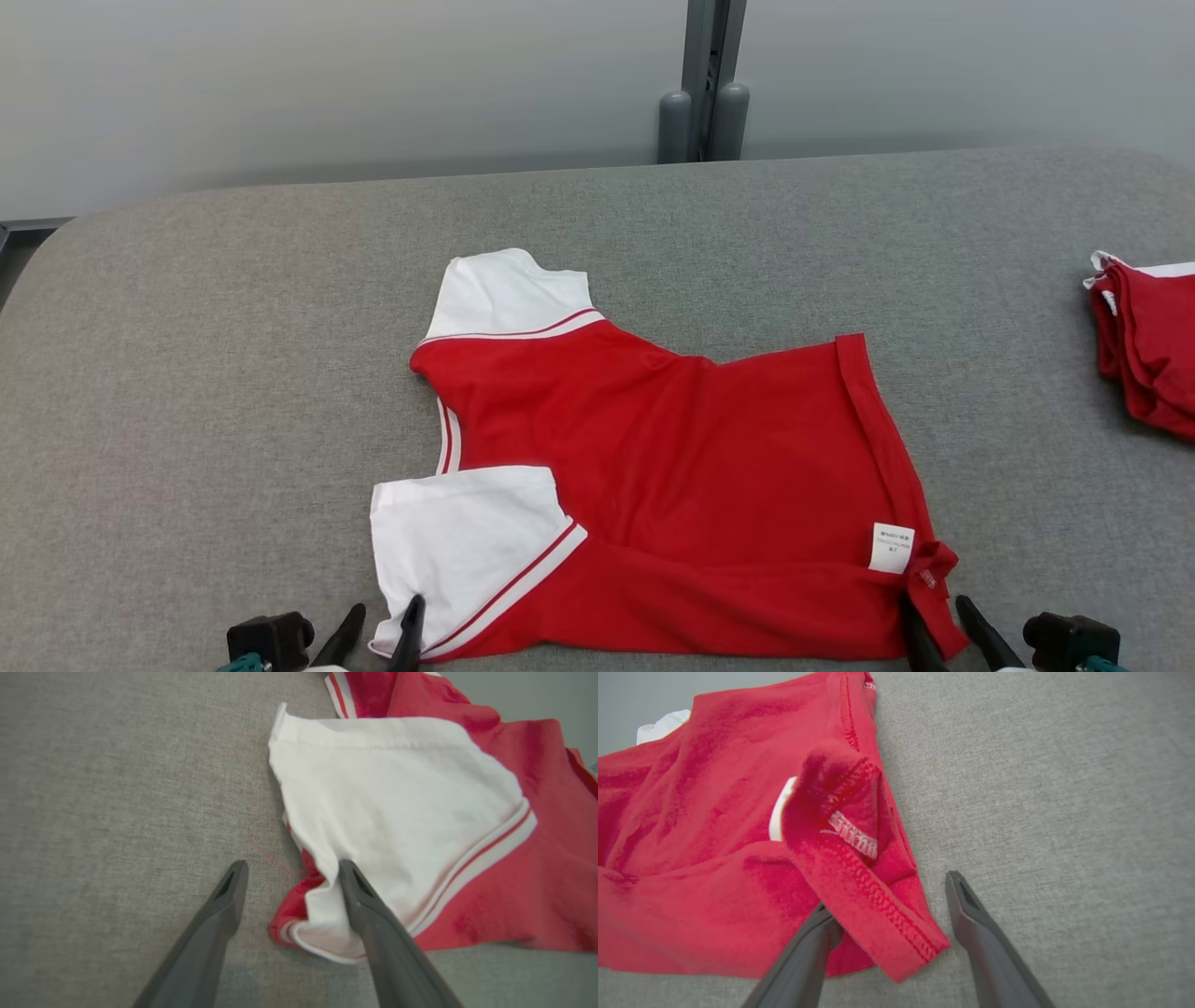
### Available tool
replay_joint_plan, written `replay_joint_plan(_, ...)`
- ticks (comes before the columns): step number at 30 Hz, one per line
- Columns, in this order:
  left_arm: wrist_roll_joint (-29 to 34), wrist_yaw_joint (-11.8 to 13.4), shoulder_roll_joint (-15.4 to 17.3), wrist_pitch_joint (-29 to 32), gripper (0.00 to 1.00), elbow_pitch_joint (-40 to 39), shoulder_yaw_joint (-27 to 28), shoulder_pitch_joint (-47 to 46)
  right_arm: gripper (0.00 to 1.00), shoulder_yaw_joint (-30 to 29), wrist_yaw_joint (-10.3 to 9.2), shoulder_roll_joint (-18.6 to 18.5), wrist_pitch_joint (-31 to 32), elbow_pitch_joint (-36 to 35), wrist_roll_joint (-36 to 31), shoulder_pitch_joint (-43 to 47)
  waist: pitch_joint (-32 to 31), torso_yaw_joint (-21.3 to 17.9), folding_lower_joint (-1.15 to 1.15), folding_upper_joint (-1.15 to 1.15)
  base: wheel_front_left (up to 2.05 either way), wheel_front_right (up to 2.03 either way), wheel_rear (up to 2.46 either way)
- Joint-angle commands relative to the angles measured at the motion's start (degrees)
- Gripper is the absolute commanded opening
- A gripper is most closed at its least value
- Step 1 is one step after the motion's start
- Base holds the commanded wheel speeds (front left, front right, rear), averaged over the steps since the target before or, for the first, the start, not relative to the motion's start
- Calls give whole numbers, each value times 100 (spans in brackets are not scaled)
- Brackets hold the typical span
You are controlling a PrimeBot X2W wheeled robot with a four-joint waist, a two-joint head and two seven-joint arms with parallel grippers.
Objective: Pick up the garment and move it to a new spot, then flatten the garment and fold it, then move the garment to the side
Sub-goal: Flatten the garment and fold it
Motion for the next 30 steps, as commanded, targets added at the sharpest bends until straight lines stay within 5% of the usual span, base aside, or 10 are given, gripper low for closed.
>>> replay_joint_plan(1,-85,-56,-22,117,100,182,-18,-128,100,73,1,-47,-11,119,99,-116,32,24,0,0,0,0,0)
replay_joint_plan(2,-136,-95,-42,178,100,260,-38,-165,93,111,0,-51,-3,197,138,-145,43,33,0,0,0,0,0)
replay_joint_plan(3,-160,-142,-52,211,38,312,-71,-200,53,139,1,-60,3,260,179,-169,52,39,0,0,0,0,0)
replay_joint_plan(4,-197,-186,-76,239,0,351,-108,-232,5,173,1,-63,-17,314,228,-195,56,44,0,0,0,0,0)
replay_joint_plan(13,-328,-169,29,-1,0,-209,-6,105,0,157,-1,-247,-146,95,553,-9,-53,31,0,0,0,0,0)
replay_joint_plan(30,-451,798,258,560,0,-2608,271,1995,0,-627,-2,-135,566,-1132,308,1267,-434,48,0,0,0,0,0)
